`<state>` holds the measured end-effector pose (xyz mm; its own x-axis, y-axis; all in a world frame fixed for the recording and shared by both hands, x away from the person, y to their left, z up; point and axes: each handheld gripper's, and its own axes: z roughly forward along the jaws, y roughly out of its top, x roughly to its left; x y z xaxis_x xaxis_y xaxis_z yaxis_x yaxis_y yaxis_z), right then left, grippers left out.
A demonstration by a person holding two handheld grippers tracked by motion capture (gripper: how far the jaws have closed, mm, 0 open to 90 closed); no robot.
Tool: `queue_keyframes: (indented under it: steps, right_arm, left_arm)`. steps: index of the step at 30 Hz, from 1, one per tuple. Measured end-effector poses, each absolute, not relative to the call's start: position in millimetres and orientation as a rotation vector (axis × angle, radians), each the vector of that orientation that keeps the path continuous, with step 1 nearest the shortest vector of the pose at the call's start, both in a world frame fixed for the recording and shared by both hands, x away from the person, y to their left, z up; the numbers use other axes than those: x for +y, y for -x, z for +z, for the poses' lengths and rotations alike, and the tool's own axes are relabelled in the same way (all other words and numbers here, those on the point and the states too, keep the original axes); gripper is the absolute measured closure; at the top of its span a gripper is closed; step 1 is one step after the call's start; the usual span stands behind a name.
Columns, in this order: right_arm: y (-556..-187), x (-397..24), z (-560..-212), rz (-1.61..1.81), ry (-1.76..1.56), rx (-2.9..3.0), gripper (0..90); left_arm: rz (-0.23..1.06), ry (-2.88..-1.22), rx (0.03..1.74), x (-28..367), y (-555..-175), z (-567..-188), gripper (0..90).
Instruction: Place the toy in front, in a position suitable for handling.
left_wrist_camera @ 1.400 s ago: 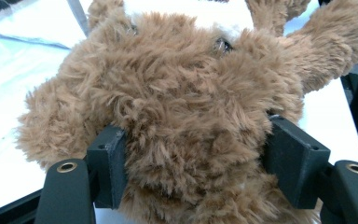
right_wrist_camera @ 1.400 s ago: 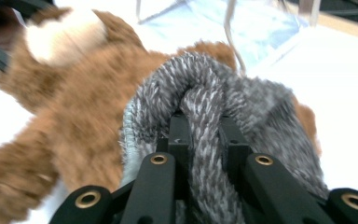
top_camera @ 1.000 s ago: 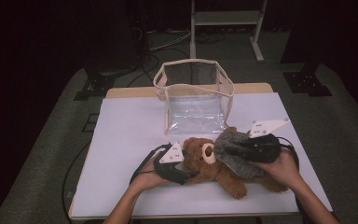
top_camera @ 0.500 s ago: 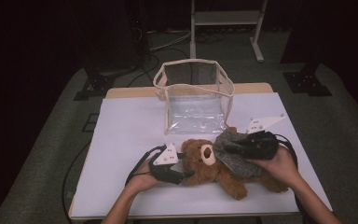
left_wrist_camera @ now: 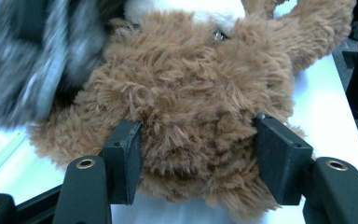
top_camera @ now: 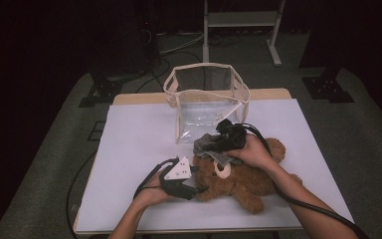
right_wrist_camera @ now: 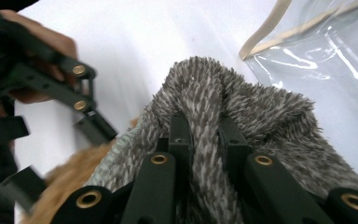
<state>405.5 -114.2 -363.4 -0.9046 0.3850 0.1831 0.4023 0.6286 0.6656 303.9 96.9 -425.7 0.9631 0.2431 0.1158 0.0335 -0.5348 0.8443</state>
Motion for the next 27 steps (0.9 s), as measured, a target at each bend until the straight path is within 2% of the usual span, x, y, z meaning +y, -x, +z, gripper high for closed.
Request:
queue_keyframes:
  steps: [7,17,22,27]
  right_arm:
    - [-400.3,-138.4,-356.6,-1.199,0.713,-2.802,78.7]
    - [-336.0,-197.0,-330.2,-1.361,0.716,-2.831,78.7]
    - [-301.5,-194.8,-328.2,-1.41,0.653,-2.854,78.6]
    - [-295.3,-177.1,-344.9,-1.385,0.629,-2.936,78.6]
  left_arm:
    - [0.288,-2.13,0.18,97.5,-303.5,-424.8,37.6]
    - [0.308,-2.133,0.184,97.9,-307.1,-422.4,37.4]
    - [0.334,-2.122,0.222,97.7,-311.5,-422.0,37.0]
    - [0.336,-2.101,0.264,102.1,-314.7,-421.1,35.9]
